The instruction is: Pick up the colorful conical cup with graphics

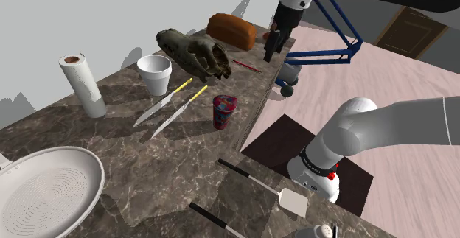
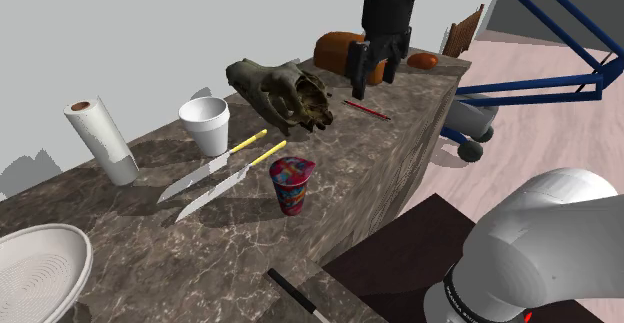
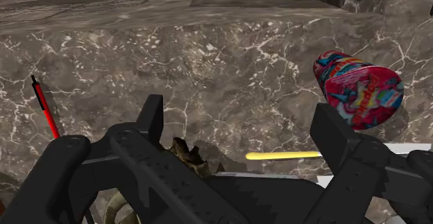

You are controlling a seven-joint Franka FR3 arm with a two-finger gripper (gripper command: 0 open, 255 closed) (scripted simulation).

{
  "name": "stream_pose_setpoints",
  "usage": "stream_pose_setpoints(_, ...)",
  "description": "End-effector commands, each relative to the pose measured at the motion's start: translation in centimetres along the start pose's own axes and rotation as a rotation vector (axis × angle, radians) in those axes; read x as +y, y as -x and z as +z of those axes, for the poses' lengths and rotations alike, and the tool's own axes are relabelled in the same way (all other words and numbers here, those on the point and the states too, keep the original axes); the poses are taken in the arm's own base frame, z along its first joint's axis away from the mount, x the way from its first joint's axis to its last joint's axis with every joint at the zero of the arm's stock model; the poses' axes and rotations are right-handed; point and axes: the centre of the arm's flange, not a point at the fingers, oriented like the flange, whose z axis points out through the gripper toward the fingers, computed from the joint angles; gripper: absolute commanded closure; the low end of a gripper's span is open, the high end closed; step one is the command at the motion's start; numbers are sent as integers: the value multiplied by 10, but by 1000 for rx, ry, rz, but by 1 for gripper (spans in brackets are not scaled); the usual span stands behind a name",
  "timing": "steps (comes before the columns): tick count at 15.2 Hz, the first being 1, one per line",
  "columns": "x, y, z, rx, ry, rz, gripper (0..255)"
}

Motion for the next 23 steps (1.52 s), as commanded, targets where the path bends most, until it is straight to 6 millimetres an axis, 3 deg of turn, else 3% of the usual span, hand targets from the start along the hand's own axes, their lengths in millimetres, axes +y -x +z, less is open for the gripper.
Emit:
stream_pose_setpoints(1, 0, 0, 0, 0, 0, 0, 0)
stream_pose_setpoints(17, -167, -96, 105, -82, 21, -45, 0)
stream_pose_setpoints(23, -174, -99, 135, -85, 22, -46, 0)
